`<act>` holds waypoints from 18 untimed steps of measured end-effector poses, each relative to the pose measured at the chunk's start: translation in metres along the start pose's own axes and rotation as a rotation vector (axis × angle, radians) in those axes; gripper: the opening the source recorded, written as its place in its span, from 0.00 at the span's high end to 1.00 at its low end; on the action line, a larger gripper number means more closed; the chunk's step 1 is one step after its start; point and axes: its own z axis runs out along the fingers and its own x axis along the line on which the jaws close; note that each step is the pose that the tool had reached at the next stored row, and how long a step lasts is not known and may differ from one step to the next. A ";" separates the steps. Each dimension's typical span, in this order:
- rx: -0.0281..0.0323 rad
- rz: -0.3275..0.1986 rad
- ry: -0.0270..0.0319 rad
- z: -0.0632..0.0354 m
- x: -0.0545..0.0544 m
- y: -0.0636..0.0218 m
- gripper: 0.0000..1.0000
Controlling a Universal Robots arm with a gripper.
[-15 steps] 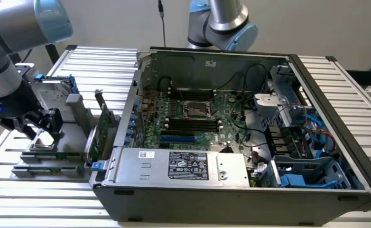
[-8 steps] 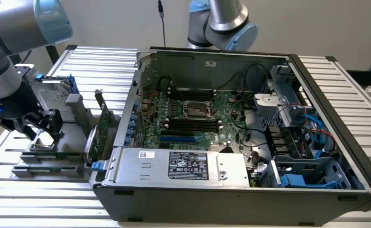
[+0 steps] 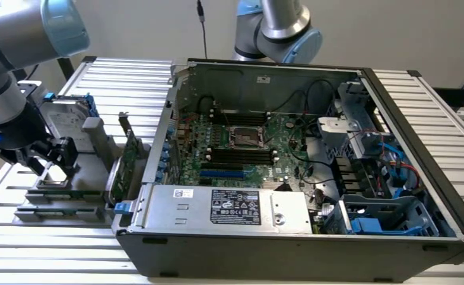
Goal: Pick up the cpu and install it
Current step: 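Pick up the cpu and move it towards the insertion slot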
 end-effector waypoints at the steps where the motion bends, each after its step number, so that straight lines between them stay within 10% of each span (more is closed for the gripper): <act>1: -0.0001 0.000 0.0001 0.0005 0.000 0.0000 0.35; 18: -0.0020 0.008 0.0049 0.0081 0.000 -0.0004 0.35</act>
